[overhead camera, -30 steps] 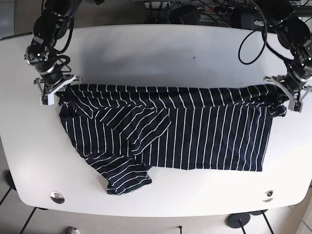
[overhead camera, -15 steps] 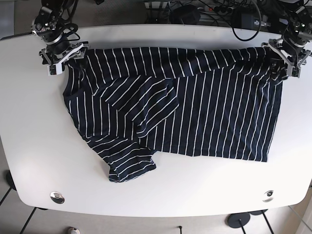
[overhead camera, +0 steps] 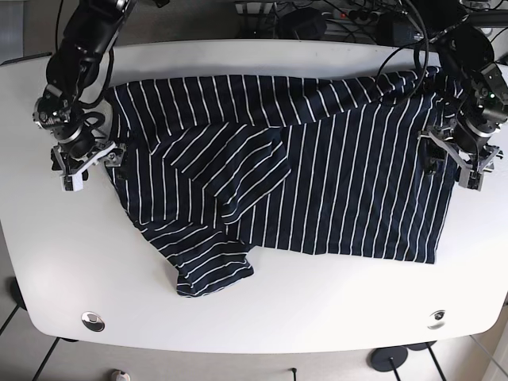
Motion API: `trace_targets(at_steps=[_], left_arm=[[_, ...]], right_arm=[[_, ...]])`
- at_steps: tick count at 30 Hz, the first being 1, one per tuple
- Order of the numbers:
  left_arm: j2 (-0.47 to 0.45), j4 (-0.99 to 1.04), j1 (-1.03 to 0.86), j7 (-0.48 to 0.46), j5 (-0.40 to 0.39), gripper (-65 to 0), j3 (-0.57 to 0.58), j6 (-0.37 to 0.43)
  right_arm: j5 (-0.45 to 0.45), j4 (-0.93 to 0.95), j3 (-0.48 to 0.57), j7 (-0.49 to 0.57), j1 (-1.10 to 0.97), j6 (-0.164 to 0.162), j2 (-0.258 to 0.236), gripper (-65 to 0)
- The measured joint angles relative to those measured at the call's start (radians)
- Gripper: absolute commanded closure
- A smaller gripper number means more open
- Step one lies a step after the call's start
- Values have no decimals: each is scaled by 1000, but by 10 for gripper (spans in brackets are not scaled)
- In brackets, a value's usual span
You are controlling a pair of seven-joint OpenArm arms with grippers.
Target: Fold the T-shirt properly
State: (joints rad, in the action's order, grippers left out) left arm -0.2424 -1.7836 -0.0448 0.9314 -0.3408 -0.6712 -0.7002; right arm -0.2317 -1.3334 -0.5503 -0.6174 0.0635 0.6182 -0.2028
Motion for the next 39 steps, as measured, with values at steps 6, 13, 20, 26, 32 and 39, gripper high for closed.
trace_targets(at_steps=[6, 13, 20, 26, 32, 39], left_arm=[[0, 16, 54, 5, 135, -389, -2, 0], [-37, 232, 245, -5, 268, -389, -3, 0], [-111, 745, 445, -250, 274, -390, 1, 130], [-151, 1052, 552, -365, 281, -390, 3, 151], [-199, 1193, 555, -514, 274, -390, 174, 151], [-205, 1294, 572, -633, 258, -390, 186, 146]], right_arm=[[0, 125, 44, 4, 70, -6, -27, -650], [-34, 120, 143, 46, 57, 8, 21, -591], [-26, 119, 142, 31, 56, -5, 39, -92], [-15, 122, 143, 29, 56, -7, 42, -29], [-16, 122, 143, 31, 53, -7, 42, -29], [-20, 122, 143, 30, 53, -7, 42, -29]])
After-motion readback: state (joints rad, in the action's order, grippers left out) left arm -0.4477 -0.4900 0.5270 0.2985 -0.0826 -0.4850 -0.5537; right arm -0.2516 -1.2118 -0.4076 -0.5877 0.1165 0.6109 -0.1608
